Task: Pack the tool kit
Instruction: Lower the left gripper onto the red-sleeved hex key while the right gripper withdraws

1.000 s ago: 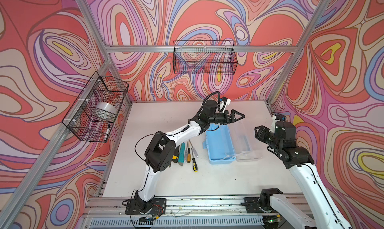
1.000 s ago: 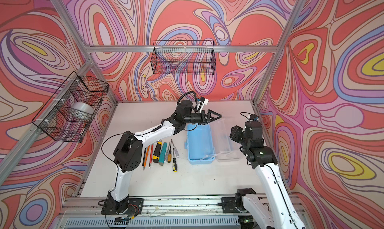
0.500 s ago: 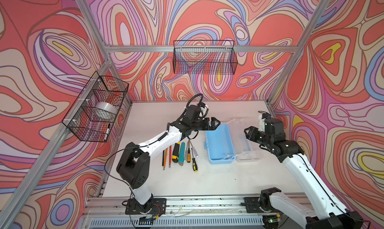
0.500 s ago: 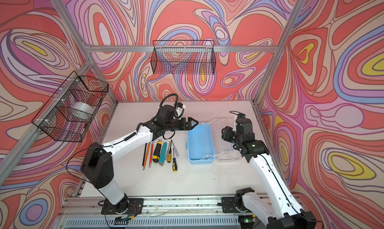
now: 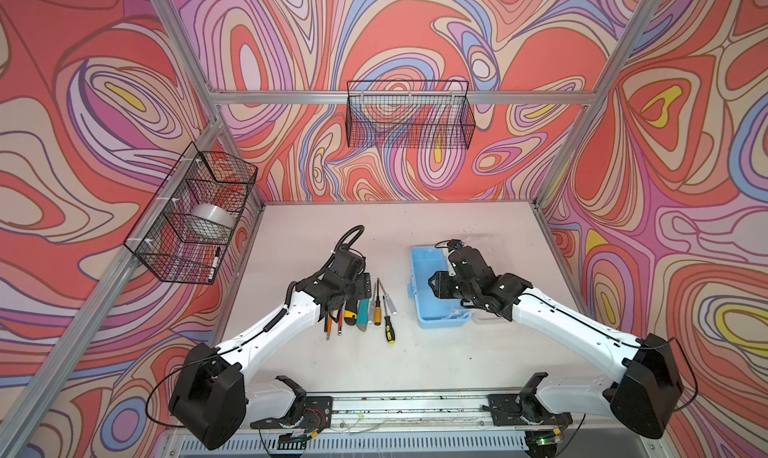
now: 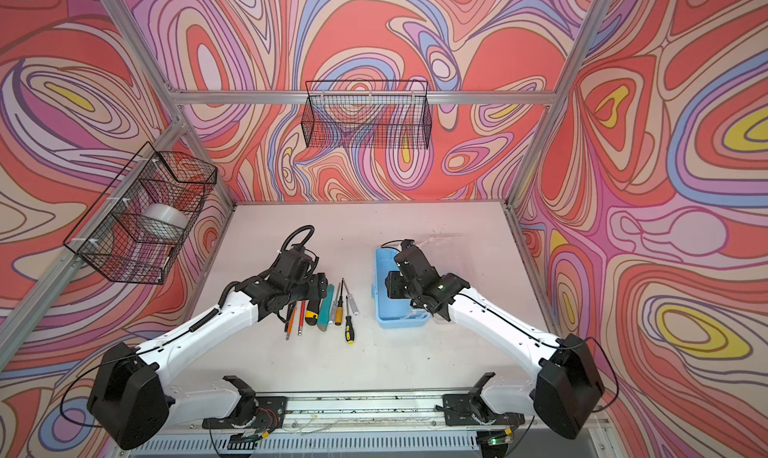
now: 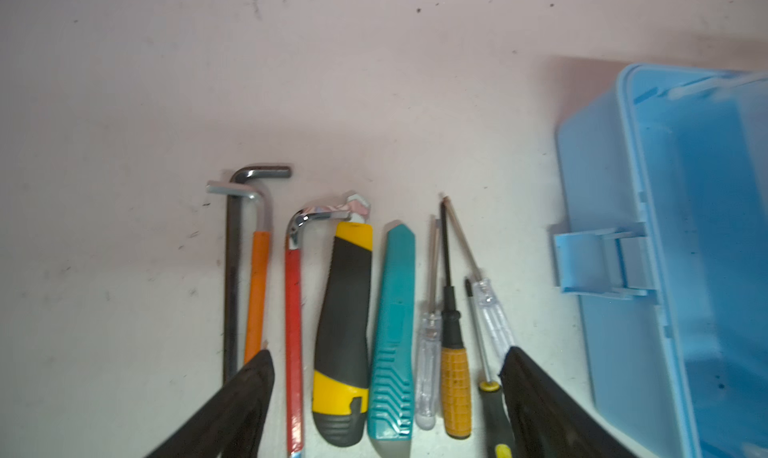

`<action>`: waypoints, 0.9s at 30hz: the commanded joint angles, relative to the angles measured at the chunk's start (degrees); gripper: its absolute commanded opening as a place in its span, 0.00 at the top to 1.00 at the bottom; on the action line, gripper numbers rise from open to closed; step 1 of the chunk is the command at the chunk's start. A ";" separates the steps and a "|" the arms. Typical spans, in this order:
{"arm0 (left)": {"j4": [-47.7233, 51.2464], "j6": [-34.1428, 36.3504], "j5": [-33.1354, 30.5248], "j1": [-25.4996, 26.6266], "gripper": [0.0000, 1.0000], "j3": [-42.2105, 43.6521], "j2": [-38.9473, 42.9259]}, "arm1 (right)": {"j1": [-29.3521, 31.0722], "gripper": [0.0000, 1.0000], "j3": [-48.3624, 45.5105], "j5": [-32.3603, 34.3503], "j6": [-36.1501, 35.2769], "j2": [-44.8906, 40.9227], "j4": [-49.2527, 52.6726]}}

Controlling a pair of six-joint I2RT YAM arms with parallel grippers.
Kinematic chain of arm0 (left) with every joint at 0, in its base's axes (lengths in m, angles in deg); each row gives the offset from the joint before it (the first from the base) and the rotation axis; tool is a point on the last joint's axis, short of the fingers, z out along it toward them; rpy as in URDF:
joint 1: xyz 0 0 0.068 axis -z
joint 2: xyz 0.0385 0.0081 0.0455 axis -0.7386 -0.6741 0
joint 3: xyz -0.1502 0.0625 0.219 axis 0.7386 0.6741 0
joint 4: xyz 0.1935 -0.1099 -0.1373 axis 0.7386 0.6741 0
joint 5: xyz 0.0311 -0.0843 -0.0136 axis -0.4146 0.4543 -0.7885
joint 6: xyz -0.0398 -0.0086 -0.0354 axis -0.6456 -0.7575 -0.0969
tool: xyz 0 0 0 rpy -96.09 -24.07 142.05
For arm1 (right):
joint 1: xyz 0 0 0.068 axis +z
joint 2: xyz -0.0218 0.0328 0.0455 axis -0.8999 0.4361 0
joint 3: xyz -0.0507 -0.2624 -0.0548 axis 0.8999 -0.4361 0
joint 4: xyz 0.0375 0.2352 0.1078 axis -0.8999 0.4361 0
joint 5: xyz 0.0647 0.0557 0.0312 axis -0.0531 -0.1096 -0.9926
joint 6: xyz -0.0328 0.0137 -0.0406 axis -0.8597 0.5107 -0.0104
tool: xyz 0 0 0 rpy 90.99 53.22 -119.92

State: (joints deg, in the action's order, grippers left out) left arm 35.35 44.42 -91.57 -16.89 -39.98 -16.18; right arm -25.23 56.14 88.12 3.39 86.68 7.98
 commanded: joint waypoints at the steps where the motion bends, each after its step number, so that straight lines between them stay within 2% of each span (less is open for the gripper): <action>1: 5.32 -1.17 -5.30 -0.53 0.20 1.51 1.41 | 1.10 0.54 0.37 -0.20 1.75 2.05 -3.62; 4: 5.53 -1.13 -6.25 -1.11 0.32 1.69 0.18 | 1.35 0.54 -0.28 -0.51 2.34 3.26 -4.74; 6: 4.63 -0.54 -5.40 -1.98 0.36 1.77 -1.54 | 1.34 0.54 -0.68 -0.89 2.41 3.86 -5.42; 8: 3.66 -0.11 -3.78 -2.75 0.45 1.77 -3.36 | 1.34 0.55 -0.76 -0.90 2.35 4.38 -5.50; 10: 2.96 0.03 -3.01 -3.25 0.48 1.77 -5.21 | 1.34 0.55 -0.84 -0.64 2.34 4.66 -5.60; 12: 2.29 0.17 -1.74 -4.25 0.56 1.86 -6.94 | 1.34 0.55 -1.27 -0.11 2.56 4.73 -5.61; 20: -0.60 1.06 -0.43 -6.32 0.61 2.16 -12.12 | 1.34 0.57 -2.34 1.08 2.74 5.28 -6.55; 22: -1.29 1.52 -0.18 -6.50 0.68 2.13 -13.49 | 1.34 0.56 -2.18 1.27 2.56 5.92 -6.52; 27: -2.55 1.86 -0.05 -6.67 0.69 1.52 -16.54 | 1.34 0.56 -2.09 1.63 2.76 7.02 -6.57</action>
State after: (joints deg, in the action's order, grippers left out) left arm 33.75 45.47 -91.81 -23.25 -38.24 -31.48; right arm -24.24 54.46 88.71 5.88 92.78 1.93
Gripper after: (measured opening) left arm 0.308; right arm 0.435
